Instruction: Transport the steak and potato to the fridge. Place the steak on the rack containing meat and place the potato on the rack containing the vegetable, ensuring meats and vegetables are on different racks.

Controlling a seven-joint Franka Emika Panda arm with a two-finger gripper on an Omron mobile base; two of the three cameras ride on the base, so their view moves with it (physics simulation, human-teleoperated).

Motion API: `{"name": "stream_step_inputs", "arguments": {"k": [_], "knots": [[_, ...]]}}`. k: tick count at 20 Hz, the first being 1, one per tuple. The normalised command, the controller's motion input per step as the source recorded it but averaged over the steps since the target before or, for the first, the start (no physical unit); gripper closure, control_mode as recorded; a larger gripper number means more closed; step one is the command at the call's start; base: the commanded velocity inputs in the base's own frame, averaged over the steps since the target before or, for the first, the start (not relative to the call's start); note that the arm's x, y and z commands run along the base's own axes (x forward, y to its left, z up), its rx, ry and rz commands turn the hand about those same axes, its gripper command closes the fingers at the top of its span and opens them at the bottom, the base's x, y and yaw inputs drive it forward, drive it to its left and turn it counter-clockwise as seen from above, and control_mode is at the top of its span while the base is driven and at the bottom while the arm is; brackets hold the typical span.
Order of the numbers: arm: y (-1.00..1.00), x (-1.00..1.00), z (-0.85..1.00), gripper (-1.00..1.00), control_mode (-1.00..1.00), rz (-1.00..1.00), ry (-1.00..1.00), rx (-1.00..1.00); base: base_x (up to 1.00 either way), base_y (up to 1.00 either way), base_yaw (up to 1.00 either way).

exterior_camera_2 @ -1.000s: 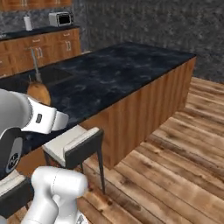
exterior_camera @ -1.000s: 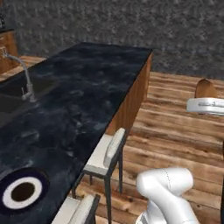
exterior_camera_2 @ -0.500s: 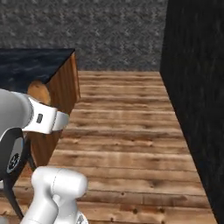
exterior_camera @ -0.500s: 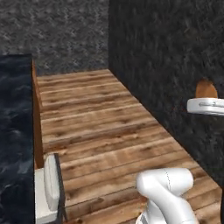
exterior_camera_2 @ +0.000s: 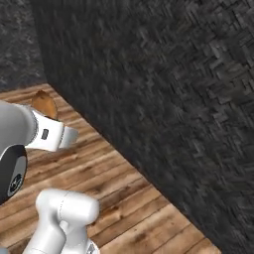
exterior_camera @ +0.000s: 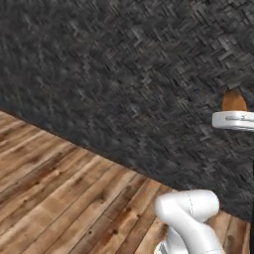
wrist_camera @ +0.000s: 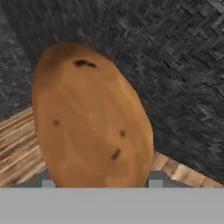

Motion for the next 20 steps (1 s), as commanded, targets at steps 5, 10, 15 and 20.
{"name": "stream_step_inputs", "arguments": {"k": [5,10,15,20], "knots": [[0.00,0.00,0.00,1.00,1.00,0.00,0.00,0.00,0.00,-0.01,-1.00],[0.00,0.00,0.00,1.00,1.00,0.00,0.00,0.00,0.00,-0.02,-1.00],[0.00,0.00,0.00,1.00,1.00,0.00,0.00,0.00,0.00,0.00,-1.00],[0.00,0.00,0.00,1.00,1.00,0.00,0.00,0.00,0.00,0.00,-1.00]]}}
